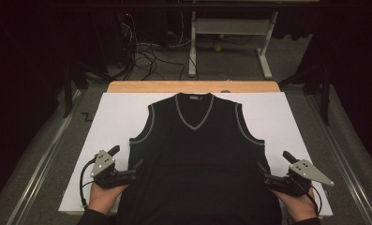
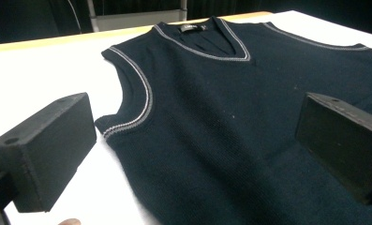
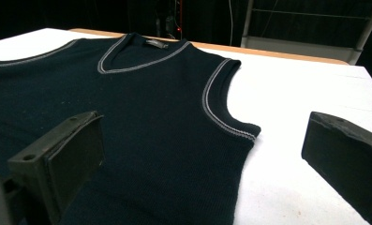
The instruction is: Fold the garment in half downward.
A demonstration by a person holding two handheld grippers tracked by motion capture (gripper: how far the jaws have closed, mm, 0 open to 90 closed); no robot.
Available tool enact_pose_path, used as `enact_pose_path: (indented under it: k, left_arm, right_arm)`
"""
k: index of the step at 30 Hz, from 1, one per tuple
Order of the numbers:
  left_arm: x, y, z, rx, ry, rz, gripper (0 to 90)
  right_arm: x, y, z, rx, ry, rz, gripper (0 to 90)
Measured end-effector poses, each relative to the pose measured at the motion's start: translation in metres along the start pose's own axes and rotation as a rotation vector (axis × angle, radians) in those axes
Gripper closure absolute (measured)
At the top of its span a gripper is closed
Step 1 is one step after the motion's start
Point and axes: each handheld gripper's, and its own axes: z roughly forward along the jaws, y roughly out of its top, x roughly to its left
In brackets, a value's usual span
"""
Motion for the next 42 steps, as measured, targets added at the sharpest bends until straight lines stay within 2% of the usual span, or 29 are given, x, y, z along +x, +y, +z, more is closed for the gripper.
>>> enact_pose_path:
  k: [4, 7, 10, 15, 23, 29, 30, 32, 41, 42]
  left_arm:
    - [-0.002, 0.001, -0.001, -0.004, -0.002, 0.005, 0.0]
    - [-0.002, 0.002, -0.001, -0.002, -0.006, 0.017, 0.0]
    - [0.001, 0.001, -0.001, 0.004, -0.025, -0.01, 0.0]
    - [0.001, 0.001, -0.002, -0.007, -0.038, -0.024, 0.0]
    - [-0.001, 0.002, 0.0, -0.009, -0.069, -0.012, 0.0]
    - [-0.001, 0.002, 0.002, -0.004, -0.068, -0.009, 0.0]
    - [-0.002, 0.004, 0.002, 0.003, -0.065, -0.003, 0.0]
    - [-0.002, 0.004, 0.002, 0.003, -0.062, 0.0, 0.0]
    - [-0.001, 0.005, 0.005, 0.02, -0.052, -0.015, 0.0]
    - [-0.001, 0.005, 0.005, 0.024, -0.052, -0.016, 0.0]
  right_arm:
    - [0.0, 0.0, -0.001, -0.008, -0.001, -0.005, 0.0]
    - [0.0, 0.0, -0.001, -0.007, 0.019, 0.002, 0.0]
    - [0.001, 0.001, -0.001, -0.007, 0.016, 0.005, 0.1]
    - [0.0, 0.001, -0.001, -0.01, 0.016, -0.004, 0.1]
    - [0.001, 0.002, 0.0, -0.001, 0.006, -0.008, 0.1]
    - [0.002, 0.005, 0.004, 0.009, 0.001, -0.011, 0.1]
    - [0.004, 0.006, 0.007, 0.024, -0.022, -0.037, 0.1]
    - [0.005, 0.007, 0.008, 0.026, -0.03, -0.045, 0.1]
    - [0.005, 0.015, 0.021, 0.058, -0.033, -0.051, 0.9]
    - [0.004, 0.017, 0.024, 0.062, -0.023, -0.049, 1.0]
